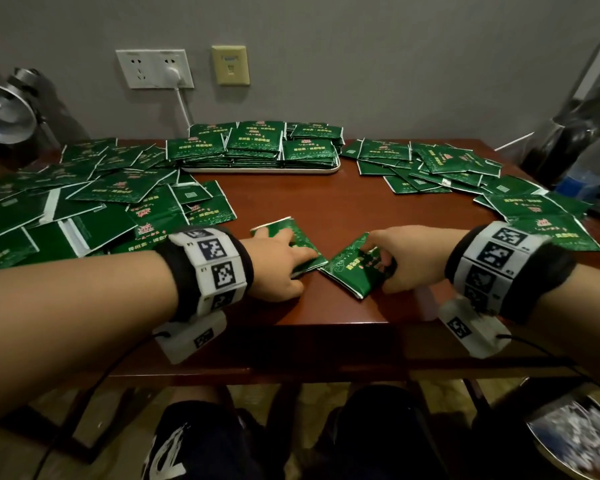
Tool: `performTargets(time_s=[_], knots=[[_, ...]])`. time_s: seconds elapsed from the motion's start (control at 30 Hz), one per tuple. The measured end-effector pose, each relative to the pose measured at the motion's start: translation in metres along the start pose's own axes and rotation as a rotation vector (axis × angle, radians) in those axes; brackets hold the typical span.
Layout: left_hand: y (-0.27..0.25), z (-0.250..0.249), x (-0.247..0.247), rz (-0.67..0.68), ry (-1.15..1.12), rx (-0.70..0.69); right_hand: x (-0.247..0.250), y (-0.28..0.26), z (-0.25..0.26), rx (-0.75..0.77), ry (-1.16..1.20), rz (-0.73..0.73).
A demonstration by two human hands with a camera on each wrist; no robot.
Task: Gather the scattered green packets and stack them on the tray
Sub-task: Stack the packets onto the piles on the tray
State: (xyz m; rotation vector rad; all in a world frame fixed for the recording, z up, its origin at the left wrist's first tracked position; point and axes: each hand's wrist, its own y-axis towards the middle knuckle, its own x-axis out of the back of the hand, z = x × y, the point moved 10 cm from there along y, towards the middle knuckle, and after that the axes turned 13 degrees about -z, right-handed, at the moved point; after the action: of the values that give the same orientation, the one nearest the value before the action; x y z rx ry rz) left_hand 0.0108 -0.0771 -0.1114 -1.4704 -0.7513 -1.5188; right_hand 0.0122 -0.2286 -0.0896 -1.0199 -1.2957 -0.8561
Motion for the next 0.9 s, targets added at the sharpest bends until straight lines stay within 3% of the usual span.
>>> performTargets(time_s=[0.07, 0.17, 0.3, 0.43, 0.53, 0.63, 0.73, 0.9], knots=[[-0.001, -0.004, 0.003, 0.015, -0.103, -0.031, 0.003, 0.003, 0.001, 0.019, -0.058, -0.044], [0.002, -0.004, 0.015, -0.093, -0.201, -0.069, 0.001, 0.005, -0.001, -0.014, -0.045, -0.034], [0.007, 0.015, 0.017, -0.197, -0.148, 0.087, -0.004, 0.005, 0.008, -0.067, -0.100, -0.048], [0.006, 0.025, 0.011, -0.139, -0.111, 0.192, -0.003, 0.007, 0.040, 0.146, -0.008, -0.080], [0.008, 0.027, 0.012, -0.096, -0.154, 0.194, -0.002, 0.004, 0.040, 0.214, 0.022, -0.024], [0.014, 0.033, 0.018, -0.157, -0.142, 0.240, 0.006, 0.012, 0.017, 0.098, -0.011, -0.156], [0.021, 0.031, 0.014, -0.161, -0.022, 0.291, -0.004, 0.016, -0.006, -0.088, -0.050, -0.065], [0.036, 0.025, 0.016, -0.125, -0.130, 0.223, 0.002, 0.025, -0.001, 0.006, -0.100, -0.118]])
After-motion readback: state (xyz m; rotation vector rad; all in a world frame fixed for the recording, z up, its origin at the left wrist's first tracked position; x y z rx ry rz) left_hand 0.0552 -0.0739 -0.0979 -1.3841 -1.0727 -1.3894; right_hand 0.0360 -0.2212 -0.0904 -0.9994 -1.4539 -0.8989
